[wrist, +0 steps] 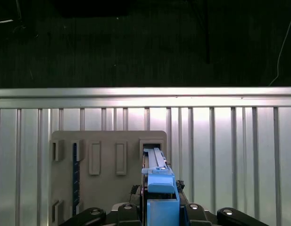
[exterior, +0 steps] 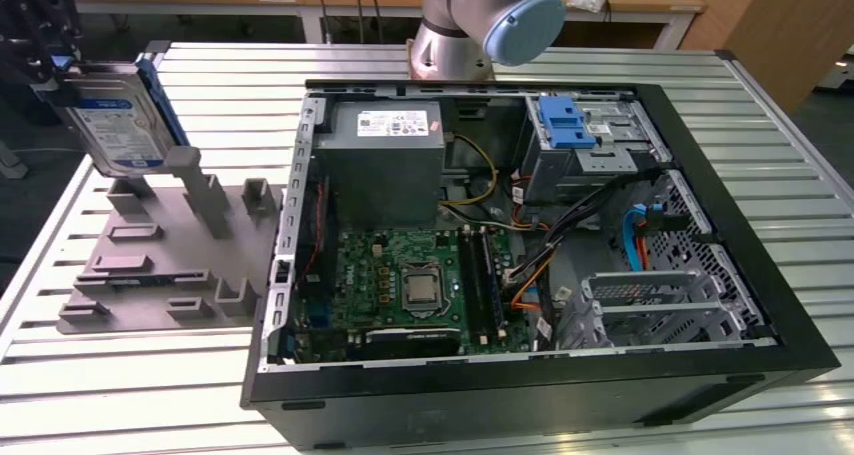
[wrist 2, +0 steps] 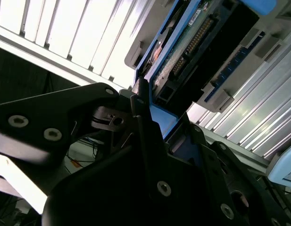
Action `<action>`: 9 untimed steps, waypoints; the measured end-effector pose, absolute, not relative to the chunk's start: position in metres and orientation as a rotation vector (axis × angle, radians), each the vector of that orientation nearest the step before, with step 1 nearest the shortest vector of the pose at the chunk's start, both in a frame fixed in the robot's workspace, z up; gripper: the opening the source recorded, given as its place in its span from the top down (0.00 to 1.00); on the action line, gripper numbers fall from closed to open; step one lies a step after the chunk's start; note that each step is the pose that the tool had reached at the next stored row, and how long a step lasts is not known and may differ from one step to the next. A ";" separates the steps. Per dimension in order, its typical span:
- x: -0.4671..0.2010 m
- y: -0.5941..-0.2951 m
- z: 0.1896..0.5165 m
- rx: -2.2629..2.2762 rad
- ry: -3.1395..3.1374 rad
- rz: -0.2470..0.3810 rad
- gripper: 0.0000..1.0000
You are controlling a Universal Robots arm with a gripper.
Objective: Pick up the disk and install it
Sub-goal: 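Pick up the disk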
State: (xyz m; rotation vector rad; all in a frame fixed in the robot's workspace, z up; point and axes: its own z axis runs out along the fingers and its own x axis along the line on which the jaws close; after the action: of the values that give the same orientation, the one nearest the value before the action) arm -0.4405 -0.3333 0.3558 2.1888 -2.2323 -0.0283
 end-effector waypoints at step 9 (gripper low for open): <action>-0.440 -0.333 0.362 2.189 -2.232 -0.028 0.64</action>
State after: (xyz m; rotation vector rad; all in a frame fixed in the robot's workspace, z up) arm -0.4404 -0.3333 0.3624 2.1888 -2.2324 -0.0283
